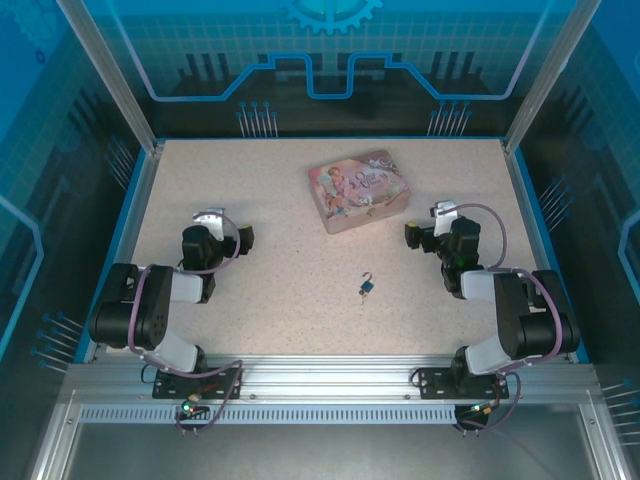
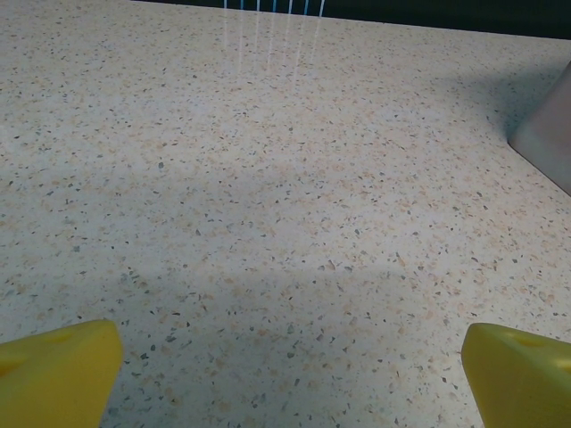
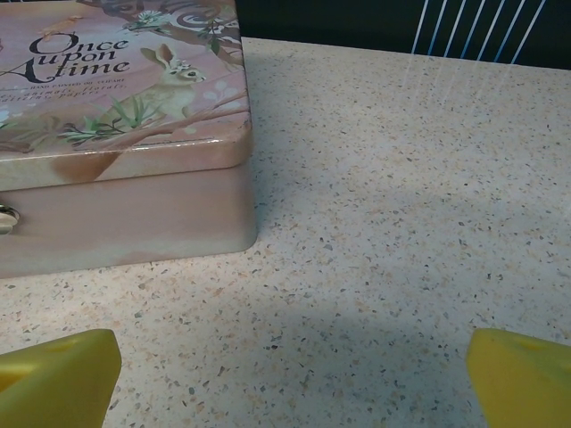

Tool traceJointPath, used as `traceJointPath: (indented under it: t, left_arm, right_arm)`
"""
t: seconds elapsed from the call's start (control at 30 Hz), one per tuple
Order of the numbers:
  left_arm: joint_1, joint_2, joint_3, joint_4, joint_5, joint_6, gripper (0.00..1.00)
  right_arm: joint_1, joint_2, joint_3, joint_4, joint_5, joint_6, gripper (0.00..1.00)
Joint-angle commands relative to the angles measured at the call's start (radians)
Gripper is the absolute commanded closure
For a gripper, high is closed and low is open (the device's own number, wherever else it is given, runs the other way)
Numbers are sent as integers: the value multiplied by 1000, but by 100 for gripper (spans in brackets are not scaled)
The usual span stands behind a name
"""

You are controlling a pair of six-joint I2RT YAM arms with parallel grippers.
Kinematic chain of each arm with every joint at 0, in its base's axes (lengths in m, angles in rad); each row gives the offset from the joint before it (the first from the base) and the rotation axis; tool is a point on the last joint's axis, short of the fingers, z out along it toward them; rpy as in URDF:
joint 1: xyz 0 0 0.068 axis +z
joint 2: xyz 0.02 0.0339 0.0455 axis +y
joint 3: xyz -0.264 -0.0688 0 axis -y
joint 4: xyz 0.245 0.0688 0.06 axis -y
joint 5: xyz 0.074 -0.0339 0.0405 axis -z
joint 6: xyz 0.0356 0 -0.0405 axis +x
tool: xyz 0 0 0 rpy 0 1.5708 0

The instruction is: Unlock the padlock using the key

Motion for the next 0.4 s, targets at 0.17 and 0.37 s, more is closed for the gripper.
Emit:
traceJointPath:
  t: [0.17, 0.37]
  left_arm:
    - [10, -7, 16, 38, -6, 4, 1]
    - [10, -6, 16, 38, -7, 5, 1]
  right_arm:
    - [12, 10, 12, -5, 9, -15, 0]
    - [11, 10, 11, -3, 8, -14, 0]
